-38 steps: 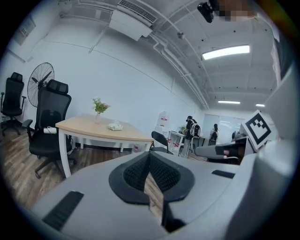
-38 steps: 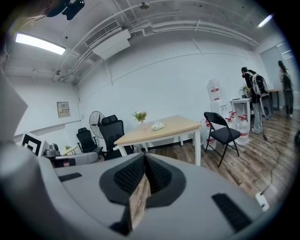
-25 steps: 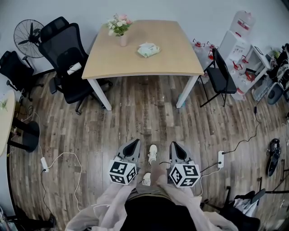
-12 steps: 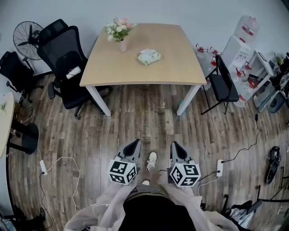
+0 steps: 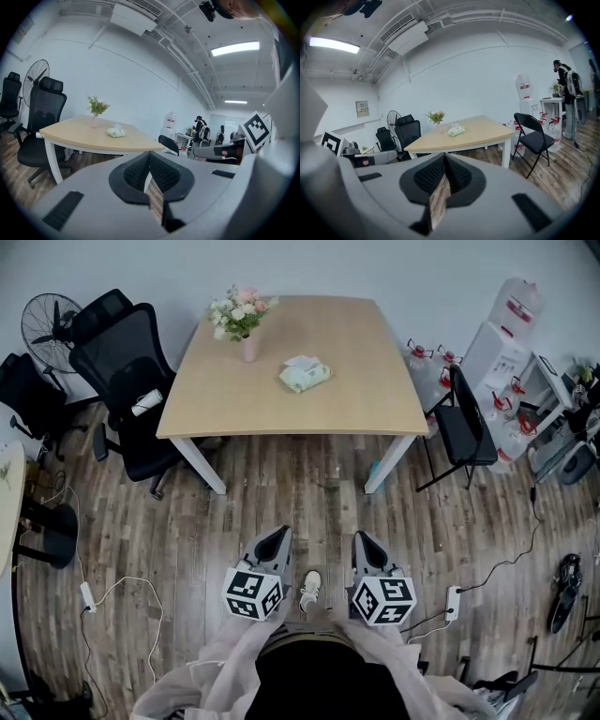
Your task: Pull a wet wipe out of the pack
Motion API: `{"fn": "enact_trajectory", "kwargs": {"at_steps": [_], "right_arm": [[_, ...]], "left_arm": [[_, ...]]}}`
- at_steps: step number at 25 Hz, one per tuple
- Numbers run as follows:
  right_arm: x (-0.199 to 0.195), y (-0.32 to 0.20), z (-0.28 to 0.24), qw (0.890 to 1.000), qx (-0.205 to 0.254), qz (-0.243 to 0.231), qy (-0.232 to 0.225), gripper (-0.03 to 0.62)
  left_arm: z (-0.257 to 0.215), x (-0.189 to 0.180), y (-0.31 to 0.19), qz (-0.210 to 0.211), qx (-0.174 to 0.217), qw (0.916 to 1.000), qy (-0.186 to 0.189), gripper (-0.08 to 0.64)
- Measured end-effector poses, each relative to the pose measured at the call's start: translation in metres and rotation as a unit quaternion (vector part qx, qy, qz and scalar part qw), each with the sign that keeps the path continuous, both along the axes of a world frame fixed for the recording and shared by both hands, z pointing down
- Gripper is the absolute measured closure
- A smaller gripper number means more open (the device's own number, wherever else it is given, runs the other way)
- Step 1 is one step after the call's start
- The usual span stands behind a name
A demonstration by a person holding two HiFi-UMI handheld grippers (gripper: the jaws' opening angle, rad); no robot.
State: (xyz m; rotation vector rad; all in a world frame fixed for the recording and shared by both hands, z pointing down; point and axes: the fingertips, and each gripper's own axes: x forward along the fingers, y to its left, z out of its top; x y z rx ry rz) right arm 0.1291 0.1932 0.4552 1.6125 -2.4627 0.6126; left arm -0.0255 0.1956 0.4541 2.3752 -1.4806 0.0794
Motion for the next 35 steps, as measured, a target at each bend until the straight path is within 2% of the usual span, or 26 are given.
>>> {"fn": "enact_trajectory", "kwargs": {"at_steps": [20,35], "right_arm": [[0.015,-0.123,0.011,1.0,0.0,-0.014,-0.002,0.58],[0.004,-0.157,0.025,0.999,-0.018,-0.03,-0.011,0.58]], "left_arm": [[0.013,0.005,-0.115,-0.028,-0.006,0.9996,-0.007,0.551],[0.022,-0.004,-0.144,-0.046,-0.02,0.9987,-0.007,0.551]]}}
